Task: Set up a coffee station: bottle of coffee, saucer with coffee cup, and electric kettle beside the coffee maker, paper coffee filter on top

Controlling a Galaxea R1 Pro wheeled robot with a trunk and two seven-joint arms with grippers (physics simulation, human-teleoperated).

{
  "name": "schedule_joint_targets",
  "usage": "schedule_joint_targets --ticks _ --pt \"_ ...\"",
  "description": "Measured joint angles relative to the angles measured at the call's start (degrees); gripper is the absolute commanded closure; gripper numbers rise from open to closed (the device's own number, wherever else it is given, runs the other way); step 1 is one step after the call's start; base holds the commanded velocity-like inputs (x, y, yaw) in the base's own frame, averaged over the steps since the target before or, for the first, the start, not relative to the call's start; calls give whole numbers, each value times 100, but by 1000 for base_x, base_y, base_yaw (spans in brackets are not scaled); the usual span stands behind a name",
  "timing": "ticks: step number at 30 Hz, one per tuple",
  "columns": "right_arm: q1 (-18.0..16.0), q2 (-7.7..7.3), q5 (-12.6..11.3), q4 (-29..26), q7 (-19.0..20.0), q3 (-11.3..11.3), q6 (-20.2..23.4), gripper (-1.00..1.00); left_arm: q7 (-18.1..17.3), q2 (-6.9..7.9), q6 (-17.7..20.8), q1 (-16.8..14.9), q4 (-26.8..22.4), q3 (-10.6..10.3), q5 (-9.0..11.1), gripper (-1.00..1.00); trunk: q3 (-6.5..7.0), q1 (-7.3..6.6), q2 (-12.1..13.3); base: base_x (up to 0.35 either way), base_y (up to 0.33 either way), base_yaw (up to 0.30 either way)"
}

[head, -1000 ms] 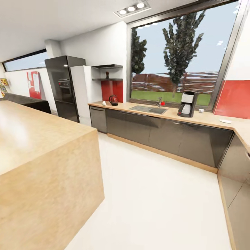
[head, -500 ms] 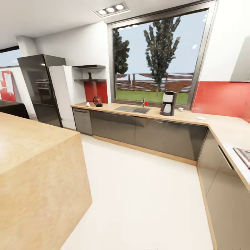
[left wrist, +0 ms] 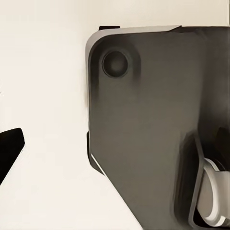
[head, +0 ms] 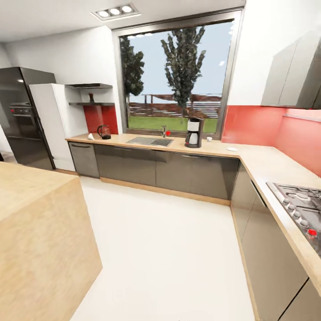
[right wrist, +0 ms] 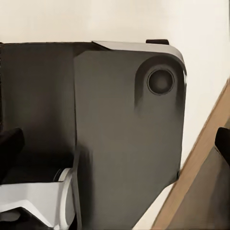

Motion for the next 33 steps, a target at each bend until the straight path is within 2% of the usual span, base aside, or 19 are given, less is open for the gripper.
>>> schedule_joint_targets --ticks 14,25,26,29,33 --pt "0 10 0 0 0 8 0 -100 0 0 -1 0 1 0 0 -100 252 -308 562 0 0 -279" --pt "0 44 11 -105 0 37 5 -100 0 11 -2 -6 -4 0 5 -100 451 -550 1005 0 0 -18" --pt "-1 44 9 -296 0 38 7 -100 0 17 -5 -16 -12 34 87 -100 469 -572 1045 0 0 0" --pt "0 44 13 -400 -4 39 8 -100 0 24 -4 -22 -98 76 206 -100 523 -638 1166 0 0 0" --pt "0 35 17 -593 5 34 8 -100 2 35 8 -40 -453 95 277 -100 596 -726 1327 0 0 0"
